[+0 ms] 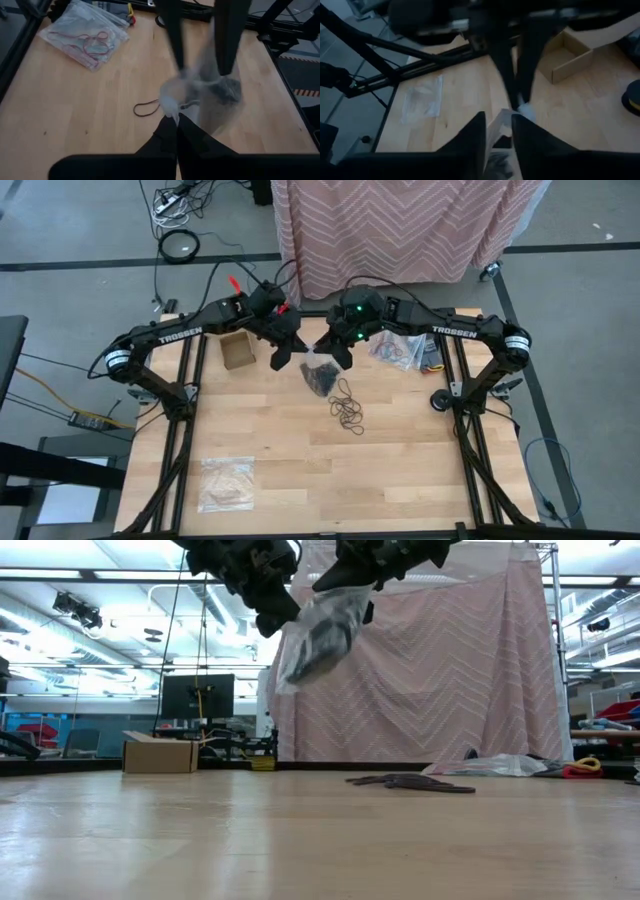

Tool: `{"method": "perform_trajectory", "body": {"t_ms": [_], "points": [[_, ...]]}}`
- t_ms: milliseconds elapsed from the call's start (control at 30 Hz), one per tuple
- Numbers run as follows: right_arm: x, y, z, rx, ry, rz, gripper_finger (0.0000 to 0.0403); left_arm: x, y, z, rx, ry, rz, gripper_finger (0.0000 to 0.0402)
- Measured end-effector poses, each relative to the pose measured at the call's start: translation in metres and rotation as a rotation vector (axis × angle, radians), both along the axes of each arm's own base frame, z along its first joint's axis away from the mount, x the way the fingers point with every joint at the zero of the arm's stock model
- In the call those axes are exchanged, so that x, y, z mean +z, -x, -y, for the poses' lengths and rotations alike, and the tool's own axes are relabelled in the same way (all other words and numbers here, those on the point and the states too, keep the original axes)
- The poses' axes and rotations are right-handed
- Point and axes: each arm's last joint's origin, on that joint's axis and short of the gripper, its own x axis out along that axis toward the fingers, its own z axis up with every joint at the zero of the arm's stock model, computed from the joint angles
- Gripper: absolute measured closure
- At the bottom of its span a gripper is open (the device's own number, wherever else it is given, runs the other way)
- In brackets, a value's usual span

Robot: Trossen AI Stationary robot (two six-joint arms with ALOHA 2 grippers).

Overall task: Sort rubber bands
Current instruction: Close the transparent zip bag

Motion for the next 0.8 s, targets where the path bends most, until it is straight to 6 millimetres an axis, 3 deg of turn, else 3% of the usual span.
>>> {"method": "perform_trajectory", "body": {"t_ms": [167, 367, 800], "points": [[0.0, 0.0, 0.001, -0.003, 0.001, 0.001, 0.0246, 0.0, -0.001, 0.003, -0.011, 0.002, 0.0, 0.0401], [0.0, 0.001, -0.003, 0.106, -0.072, 0.01, 0.0215, 0.0, -0.001, 0.002, 0.008, -0.008, -0.007, 0.0401], [0.0, 0.0, -0.003, 0.017, 0.002, -0.005, 0.0237, 0.008, -0.012, 0.014, -0.025, 0.008, 0.089, 0.0401]]}}
